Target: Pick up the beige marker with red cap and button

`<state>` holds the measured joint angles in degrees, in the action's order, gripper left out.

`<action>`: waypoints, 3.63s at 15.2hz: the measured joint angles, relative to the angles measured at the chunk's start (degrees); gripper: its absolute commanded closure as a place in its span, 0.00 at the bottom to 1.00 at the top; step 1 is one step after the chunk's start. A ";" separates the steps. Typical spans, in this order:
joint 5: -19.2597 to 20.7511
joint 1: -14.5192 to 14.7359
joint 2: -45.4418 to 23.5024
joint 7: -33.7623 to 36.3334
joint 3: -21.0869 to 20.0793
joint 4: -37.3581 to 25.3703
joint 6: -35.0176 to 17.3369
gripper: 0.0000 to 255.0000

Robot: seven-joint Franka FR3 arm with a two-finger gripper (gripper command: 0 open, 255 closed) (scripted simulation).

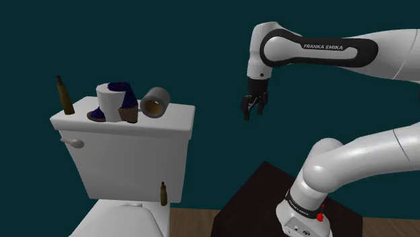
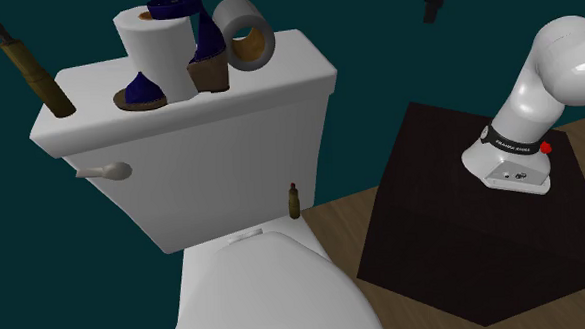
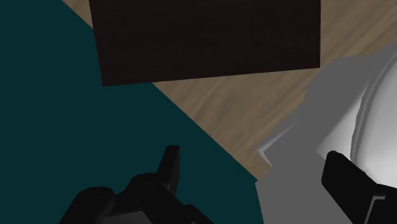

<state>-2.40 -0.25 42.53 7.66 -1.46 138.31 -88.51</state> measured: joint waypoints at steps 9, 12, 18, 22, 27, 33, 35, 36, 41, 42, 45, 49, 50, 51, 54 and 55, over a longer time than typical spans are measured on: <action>-4.90 3.14 11.01 12.66 -12.01 15.99 -16.13 0.00; -7.13 4.79 13.16 18.59 -18.34 21.47 -23.86 0.00; -10.96 5.62 8.95 33.87 -35.86 26.68 -41.16 0.00; -9.95 -0.52 2.57 45.55 -50.62 26.80 -53.37 0.00; -5.38 -18.42 -1.15 61.91 -75.04 22.36 -64.59 0.00; -4.50 -41.05 8.34 76.33 -101.14 11.87 -70.35 0.00; -5.12 -45.84 13.64 80.05 -106.40 7.16 -70.03 0.00; -5.36 -48.40 16.45 81.59 -108.54 4.84 -70.20 0.00; -6.33 -56.73 31.05 89.77 -114.64 -8.48 -66.49 0.00; -6.38 -58.55 34.13 91.35 -115.29 -11.74 -65.41 0.00; -6.31 -61.15 39.99 94.72 -115.80 -18.36 -62.01 0.00; -6.69 -62.62 42.59 96.44 -117.15 -21.07 -61.57 0.00; -6.85 -62.76 43.09 96.87 -117.59 -21.34 -61.70 0.00; -7.02 -63.14 43.86 97.43 -118.14 -22.14 -61.64 0.00; -7.12 -63.46 44.35 97.76 -118.47 -22.70 -61.61 1.00; -7.12 -63.49 44.38 97.78 -118.49 -22.75 -61.61 1.00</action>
<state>-9.52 -63.74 86.92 105.44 -119.95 115.56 -150.11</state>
